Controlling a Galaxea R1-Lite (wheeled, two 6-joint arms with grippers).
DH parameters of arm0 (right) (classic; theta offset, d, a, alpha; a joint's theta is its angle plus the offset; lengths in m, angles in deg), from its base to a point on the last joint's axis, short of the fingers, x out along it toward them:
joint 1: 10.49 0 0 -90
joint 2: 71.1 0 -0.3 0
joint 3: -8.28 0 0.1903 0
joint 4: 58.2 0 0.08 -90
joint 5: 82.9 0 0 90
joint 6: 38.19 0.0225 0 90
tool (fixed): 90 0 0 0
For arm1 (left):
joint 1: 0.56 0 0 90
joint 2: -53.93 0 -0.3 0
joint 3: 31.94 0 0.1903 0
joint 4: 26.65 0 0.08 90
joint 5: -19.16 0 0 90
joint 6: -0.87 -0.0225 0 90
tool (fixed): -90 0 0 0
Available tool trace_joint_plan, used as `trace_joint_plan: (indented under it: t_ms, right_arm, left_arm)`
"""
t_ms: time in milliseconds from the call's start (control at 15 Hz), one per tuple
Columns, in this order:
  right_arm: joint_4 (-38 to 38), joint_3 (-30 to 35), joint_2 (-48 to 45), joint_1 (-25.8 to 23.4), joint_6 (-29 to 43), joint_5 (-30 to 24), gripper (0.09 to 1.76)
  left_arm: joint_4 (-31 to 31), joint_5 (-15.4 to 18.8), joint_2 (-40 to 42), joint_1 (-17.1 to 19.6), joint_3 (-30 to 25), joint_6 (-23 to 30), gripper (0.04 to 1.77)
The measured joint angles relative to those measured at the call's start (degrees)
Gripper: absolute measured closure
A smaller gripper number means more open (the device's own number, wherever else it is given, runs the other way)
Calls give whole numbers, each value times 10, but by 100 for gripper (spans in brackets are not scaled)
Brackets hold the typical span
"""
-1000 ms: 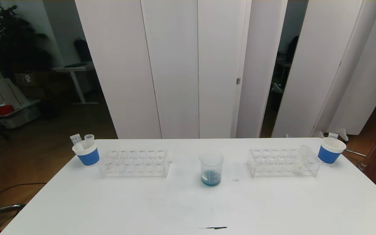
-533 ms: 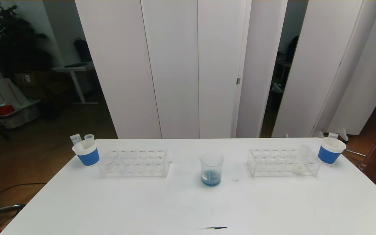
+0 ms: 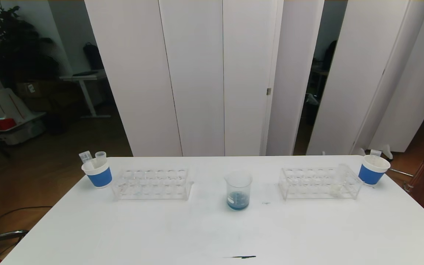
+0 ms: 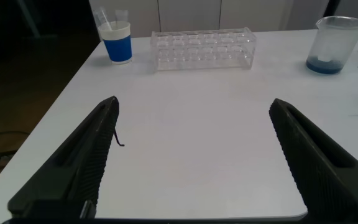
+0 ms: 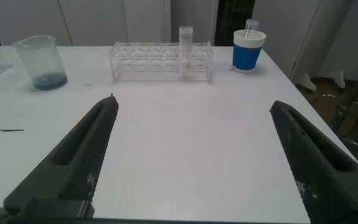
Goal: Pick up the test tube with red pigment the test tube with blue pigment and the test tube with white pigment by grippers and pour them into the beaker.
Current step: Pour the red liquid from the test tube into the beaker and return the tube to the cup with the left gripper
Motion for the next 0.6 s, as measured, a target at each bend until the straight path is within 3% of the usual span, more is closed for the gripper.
trace_joint_plan:
  t_ms: [600]
  right_arm:
    - [0,0,0,0,-1,0,10]
  left_arm:
    - [0,0,0,0,0,0,8]
